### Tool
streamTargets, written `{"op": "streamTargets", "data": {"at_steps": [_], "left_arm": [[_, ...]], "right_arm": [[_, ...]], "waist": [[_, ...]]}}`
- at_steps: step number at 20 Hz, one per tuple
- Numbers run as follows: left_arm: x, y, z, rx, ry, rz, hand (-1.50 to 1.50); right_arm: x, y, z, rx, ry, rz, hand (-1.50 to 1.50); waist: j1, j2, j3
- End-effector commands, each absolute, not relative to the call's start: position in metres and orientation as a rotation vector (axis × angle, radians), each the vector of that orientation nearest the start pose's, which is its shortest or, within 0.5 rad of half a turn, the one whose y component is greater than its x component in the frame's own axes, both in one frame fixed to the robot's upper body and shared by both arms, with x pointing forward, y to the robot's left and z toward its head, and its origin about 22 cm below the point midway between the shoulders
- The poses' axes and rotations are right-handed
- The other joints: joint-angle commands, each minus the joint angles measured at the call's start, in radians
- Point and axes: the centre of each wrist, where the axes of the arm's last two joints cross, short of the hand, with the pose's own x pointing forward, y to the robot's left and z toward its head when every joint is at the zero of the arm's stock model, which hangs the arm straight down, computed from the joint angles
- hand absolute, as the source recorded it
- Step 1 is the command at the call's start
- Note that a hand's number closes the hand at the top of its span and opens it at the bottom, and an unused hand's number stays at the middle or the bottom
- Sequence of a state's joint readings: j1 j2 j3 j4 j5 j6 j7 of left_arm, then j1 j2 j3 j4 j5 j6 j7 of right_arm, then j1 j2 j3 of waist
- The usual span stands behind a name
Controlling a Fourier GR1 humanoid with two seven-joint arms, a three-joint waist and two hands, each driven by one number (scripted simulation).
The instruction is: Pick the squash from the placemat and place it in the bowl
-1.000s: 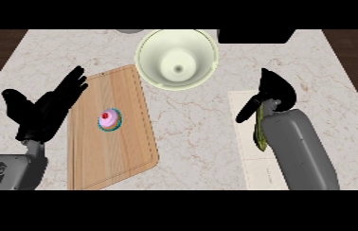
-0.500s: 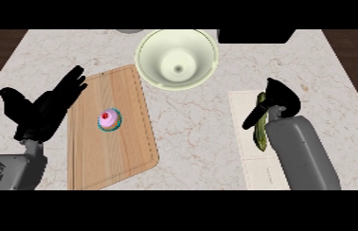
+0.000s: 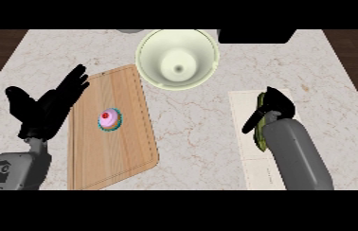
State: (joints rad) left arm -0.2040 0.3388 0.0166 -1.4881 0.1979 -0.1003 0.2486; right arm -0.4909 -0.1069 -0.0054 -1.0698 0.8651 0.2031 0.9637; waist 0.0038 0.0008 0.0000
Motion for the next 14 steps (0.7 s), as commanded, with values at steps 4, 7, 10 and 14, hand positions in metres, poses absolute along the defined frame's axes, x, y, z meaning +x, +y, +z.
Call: {"op": "streamTargets", "data": {"at_steps": [4, 7, 10, 14], "left_arm": [[0.297, 0.292, 0.061, 0.047, -1.426, -0.22, 0.0], [0.28, 0.307, 0.072, 0.054, -1.43, -0.224, 0.0], [0.291, 0.307, 0.075, 0.024, -1.407, -0.223, 0.0], [0.298, 0.298, 0.056, 0.033, -1.421, -0.213, 0.0]], "right_arm": [[0.361, -0.231, 0.007, -0.864, -0.444, 0.609, -1.5], [0.351, -0.244, 0.0, -0.865, -0.49, 0.65, 1.5], [0.366, -0.222, -0.01, -0.932, -0.526, 0.637, 1.5], [0.354, -0.206, -0.019, -0.945, -0.566, 0.624, 1.5]], "waist": [[-0.002, 0.0, 0.0], [0.001, -0.001, 0.0], [0.006, 0.001, 0.0], [0.0, 0.001, 0.0]]}}
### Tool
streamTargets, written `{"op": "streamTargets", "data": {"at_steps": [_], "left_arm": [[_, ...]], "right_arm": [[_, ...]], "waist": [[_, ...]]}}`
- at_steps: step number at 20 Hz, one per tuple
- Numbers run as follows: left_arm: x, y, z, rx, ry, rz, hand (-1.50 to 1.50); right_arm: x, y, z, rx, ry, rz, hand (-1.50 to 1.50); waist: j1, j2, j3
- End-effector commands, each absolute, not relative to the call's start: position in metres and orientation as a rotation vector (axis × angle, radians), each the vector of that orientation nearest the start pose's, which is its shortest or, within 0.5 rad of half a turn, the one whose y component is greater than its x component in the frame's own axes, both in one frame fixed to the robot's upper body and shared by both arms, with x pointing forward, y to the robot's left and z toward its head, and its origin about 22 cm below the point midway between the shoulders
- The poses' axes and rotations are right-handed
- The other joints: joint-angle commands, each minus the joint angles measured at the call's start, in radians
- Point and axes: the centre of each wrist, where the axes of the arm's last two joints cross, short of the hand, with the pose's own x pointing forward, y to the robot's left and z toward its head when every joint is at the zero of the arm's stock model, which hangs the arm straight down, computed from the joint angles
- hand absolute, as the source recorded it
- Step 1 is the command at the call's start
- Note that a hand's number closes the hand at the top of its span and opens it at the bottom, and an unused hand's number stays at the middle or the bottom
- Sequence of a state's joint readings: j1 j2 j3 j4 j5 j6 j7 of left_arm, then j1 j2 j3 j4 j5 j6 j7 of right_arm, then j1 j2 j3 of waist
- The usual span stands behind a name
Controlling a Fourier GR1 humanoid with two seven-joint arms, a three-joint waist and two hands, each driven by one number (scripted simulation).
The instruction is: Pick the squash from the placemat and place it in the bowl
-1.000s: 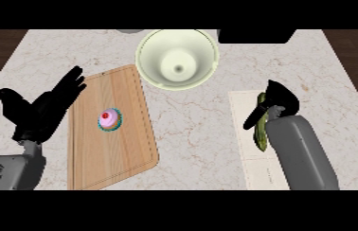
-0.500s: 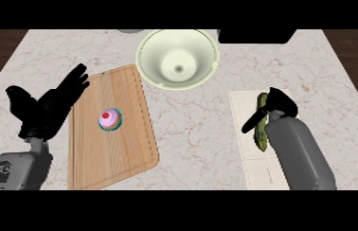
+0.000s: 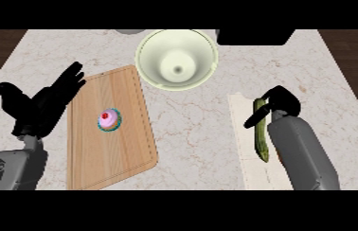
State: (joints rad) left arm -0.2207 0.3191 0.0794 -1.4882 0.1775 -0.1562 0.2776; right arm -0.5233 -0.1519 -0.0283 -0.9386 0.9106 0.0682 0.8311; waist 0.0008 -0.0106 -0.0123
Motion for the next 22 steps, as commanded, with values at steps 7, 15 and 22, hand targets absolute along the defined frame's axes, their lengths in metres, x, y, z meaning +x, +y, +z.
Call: {"op": "streamTargets", "data": {"at_steps": [7, 15, 22], "left_arm": [[0.289, 0.29, 0.059, 0.033, -1.41, -0.216, 0.0], [0.287, 0.301, 0.051, 0.039, -1.411, -0.207, 0.0], [0.288, 0.298, 0.056, 0.06, -1.422, -0.19, 0.0]], "right_arm": [[0.357, -0.234, 0.002, -0.944, -0.594, 0.685, 1.5], [0.307, -0.2, 0.022, -0.9, -0.757, 0.858, 1.5], [0.249, -0.189, 0.083, -0.917, -0.955, 0.928, 1.5]], "waist": [[0.002, 0.011, 0.012], [-0.016, 0.005, 0.012], [-0.017, 0.004, 0.011]]}}
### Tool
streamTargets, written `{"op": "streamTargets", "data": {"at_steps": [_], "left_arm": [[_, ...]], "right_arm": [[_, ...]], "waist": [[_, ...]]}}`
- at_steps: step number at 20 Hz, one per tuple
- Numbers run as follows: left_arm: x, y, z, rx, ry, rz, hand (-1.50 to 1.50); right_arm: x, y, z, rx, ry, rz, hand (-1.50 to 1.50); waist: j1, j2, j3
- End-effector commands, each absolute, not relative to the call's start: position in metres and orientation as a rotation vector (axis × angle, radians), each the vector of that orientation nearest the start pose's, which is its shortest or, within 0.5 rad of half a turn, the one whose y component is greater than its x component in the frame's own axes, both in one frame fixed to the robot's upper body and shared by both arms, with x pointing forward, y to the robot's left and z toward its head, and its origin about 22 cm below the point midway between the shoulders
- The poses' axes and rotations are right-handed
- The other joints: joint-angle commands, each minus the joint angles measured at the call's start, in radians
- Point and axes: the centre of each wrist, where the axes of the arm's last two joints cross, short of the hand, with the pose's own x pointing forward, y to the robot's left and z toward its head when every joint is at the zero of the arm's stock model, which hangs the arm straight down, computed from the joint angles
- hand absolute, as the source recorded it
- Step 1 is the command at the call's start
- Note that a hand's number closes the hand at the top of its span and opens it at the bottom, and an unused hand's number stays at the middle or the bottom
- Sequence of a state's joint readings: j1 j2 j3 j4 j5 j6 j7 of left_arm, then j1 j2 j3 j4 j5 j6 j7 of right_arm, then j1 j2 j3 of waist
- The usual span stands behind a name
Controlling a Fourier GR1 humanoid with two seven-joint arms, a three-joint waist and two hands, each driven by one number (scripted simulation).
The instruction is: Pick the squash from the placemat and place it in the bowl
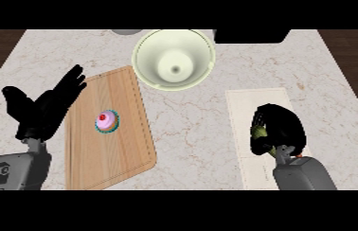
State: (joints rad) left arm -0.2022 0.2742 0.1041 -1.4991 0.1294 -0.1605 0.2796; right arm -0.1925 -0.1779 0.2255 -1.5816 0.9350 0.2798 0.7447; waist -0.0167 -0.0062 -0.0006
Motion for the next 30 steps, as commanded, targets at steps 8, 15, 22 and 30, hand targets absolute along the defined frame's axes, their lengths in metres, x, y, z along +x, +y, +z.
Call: {"op": "streamTargets", "data": {"at_steps": [8, 15, 22, 30], "left_arm": [[0.287, 0.289, 0.044, 0.022, -1.42, -0.198, 0.0], [0.283, 0.315, 0.078, 0.035, -1.403, -0.217, 0.0], [0.297, 0.287, 0.06, 0.04, -1.405, -0.22, 0.0], [0.297, 0.284, 0.059, 0.0, -1.419, -0.224, 0.0]], "right_arm": [[0.203, -0.164, 0.171, -1.012, -1.058, 0.929, 1.5], [0.191, -0.136, 0.226, -1.133, -1.118, 0.951, 1.5], [0.208, -0.12, 0.259, -1.036, -1.24, 0.906, 1.5], [0.268, -0.072, 0.295, -0.956, -1.311, 0.793, 1.5]], "waist": [[0.011, 0.003, -0.001], [0.028, -0.002, -0.002], [0.016, 0.003, -0.002], [0.038, 0.007, -0.002]]}}
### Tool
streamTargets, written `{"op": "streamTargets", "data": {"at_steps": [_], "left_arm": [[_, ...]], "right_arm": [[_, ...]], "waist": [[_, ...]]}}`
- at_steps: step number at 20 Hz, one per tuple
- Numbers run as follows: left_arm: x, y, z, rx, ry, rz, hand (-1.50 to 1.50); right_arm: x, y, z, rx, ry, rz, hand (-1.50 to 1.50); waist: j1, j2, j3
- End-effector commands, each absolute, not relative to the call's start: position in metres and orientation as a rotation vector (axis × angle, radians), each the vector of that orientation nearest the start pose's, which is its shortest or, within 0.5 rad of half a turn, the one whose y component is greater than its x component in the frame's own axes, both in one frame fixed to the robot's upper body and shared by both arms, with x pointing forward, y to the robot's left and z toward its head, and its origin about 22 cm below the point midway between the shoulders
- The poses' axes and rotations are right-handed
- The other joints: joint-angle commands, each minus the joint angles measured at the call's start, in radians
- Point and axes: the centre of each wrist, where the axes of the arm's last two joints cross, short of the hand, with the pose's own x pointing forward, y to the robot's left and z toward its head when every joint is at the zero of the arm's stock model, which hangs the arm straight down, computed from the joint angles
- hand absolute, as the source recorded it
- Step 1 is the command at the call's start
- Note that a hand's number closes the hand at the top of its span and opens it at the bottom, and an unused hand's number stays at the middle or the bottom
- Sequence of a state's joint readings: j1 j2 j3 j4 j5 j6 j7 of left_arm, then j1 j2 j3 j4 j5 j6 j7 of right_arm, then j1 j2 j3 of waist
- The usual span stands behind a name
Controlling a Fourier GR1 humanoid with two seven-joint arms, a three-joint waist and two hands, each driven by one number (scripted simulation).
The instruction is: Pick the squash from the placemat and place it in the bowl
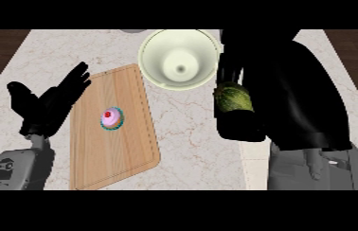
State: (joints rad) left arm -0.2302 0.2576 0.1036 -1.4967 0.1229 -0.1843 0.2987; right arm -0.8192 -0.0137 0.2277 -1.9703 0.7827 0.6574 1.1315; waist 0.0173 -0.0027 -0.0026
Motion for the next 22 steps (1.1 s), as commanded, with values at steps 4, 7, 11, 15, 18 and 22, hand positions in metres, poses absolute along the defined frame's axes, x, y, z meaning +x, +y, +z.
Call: {"op": "streamTargets", "data": {"at_steps": [4, 7, 11, 15, 18, 22], "left_arm": [[0.288, 0.287, 0.064, 0.017, -1.413, -0.242, 0.0], [0.293, 0.282, 0.059, -0.005, -1.408, -0.255, 0.0], [0.297, 0.284, 0.068, 0.024, -1.438, -0.228, 0.0], [0.299, 0.264, 0.063, -0.012, -1.428, -0.23, 0.0], [0.302, 0.285, 0.072, 0.021, -1.455, -0.249, 0.0], [0.29, 0.278, 0.069, -0.015, -1.422, -0.259, 0.0]], "right_arm": [[0.291, -0.053, 0.311, -0.981, -1.329, 0.789, 1.5], [0.311, -0.038, 0.307, -0.998, -1.365, 0.727, 1.5], [0.339, -0.029, 0.289, -0.997, -1.356, 0.741, 1.5], [0.38, -0.025, 0.281, -1.025, -1.323, 0.711, 1.5], [0.403, -0.027, 0.272, -1.033, -1.293, 0.702, 1.5], [0.427, -0.036, 0.254, -0.993, -1.271, 0.638, 1.5]], "waist": [[0.007, 0.003, 0.001], [0.015, 0.008, 0.001], [0.01, 0.009, 0.001], [0.028, 0.018, 0.001], [0.025, 0.017, 0.001], [0.032, 0.016, 0.002]]}}
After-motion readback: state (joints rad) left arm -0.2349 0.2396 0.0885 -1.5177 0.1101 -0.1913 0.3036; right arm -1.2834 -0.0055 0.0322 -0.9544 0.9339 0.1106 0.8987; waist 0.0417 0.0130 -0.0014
